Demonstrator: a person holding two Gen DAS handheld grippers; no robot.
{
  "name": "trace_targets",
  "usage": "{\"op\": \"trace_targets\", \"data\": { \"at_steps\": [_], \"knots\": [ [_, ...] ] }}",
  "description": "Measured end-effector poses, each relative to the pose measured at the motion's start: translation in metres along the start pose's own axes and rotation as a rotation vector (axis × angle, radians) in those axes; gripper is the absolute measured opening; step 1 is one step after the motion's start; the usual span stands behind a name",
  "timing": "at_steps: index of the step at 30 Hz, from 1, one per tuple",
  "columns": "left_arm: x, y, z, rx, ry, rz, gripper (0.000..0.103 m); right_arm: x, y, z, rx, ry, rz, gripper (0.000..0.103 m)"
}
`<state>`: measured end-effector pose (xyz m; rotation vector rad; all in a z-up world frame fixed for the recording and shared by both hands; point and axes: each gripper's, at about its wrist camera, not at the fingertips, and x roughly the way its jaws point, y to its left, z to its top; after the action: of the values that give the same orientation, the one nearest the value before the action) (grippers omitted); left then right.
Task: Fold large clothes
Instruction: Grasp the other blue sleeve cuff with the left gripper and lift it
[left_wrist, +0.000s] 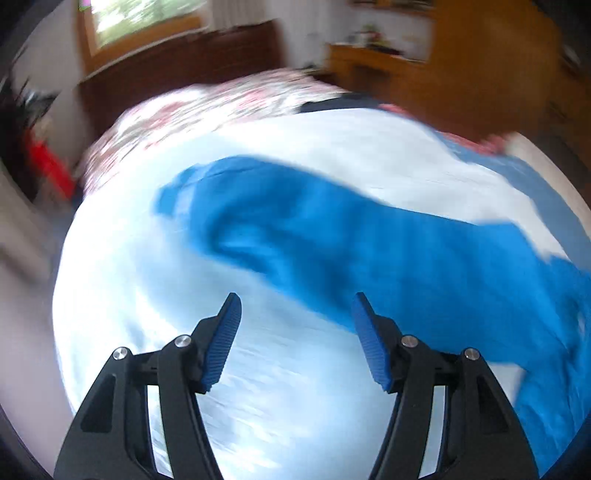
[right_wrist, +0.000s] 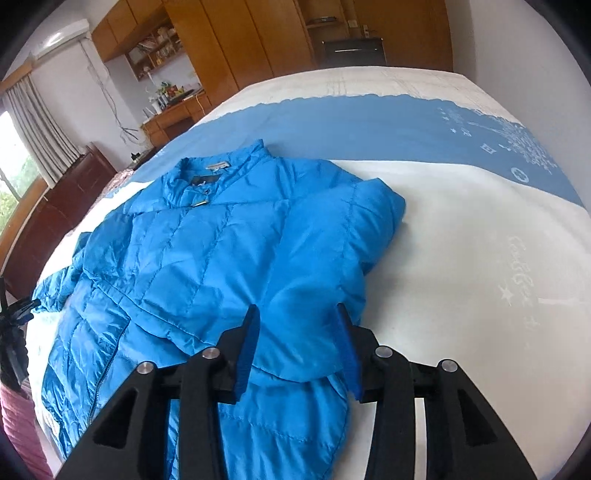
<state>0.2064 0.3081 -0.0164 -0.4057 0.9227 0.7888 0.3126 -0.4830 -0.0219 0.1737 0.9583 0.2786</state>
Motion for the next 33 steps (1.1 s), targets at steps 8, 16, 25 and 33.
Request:
{"op": "trace_targets", "data": {
  "at_steps": [8,16,25,33],
  "knots": [
    [0.046,0.047,0.031,-0.155,0.058,-0.155,0.062,0.007,0.015,-0.001,-0.044,0.008,-0.008,0.042],
    [0.069,0.049,0.044,-0.192,0.040,-0.144,0.037,0.012,0.012,-0.002,-0.049,0.018,-0.011,0.041],
    [0.051,0.040,0.039,-0.198,-0.040,-0.174,0.006,0.018,0.008,-0.002,-0.051,0.030,-0.005,0.041],
    [-0.038,-0.019,0.036,-0.039,-0.234,-0.304,0.005,0.011,0.008,0.000,-0.044,0.023,0.010,0.041]
  ]
}}
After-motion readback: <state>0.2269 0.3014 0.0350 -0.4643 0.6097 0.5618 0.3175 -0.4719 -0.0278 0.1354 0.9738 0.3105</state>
